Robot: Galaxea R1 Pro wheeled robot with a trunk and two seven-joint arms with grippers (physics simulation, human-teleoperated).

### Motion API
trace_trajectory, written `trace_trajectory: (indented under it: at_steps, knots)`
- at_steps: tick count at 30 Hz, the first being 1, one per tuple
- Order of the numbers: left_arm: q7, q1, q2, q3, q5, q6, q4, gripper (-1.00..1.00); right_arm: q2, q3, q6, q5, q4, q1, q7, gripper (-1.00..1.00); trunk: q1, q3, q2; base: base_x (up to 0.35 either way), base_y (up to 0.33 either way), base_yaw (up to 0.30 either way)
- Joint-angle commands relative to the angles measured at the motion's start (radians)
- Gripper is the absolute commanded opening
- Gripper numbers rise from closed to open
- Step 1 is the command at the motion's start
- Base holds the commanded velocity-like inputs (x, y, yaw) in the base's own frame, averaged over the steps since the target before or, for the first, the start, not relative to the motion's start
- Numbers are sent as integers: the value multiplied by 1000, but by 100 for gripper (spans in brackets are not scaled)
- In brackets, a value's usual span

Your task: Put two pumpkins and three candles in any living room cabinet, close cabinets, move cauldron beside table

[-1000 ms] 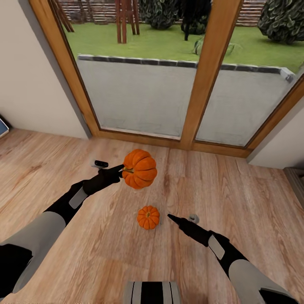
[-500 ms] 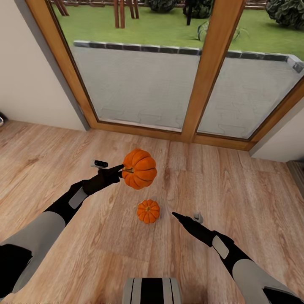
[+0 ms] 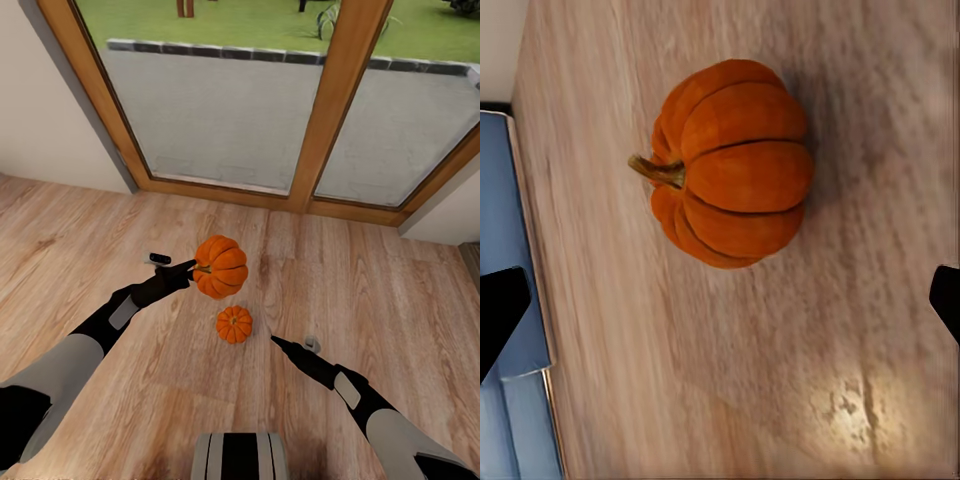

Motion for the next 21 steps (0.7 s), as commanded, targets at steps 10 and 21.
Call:
trace_trajectory:
  at_steps: [10,21]
  knots:
    - [1,0,-1,1,1,-2,-1,-100,0,5,-6,4,-10,0,3,100,4,-39,-2,0,0,0]
    - [-1,0,1,1,2,-9,24,-100,2,5,-8,6,-11,0,1,100,5,-43,-3,0,18,0]
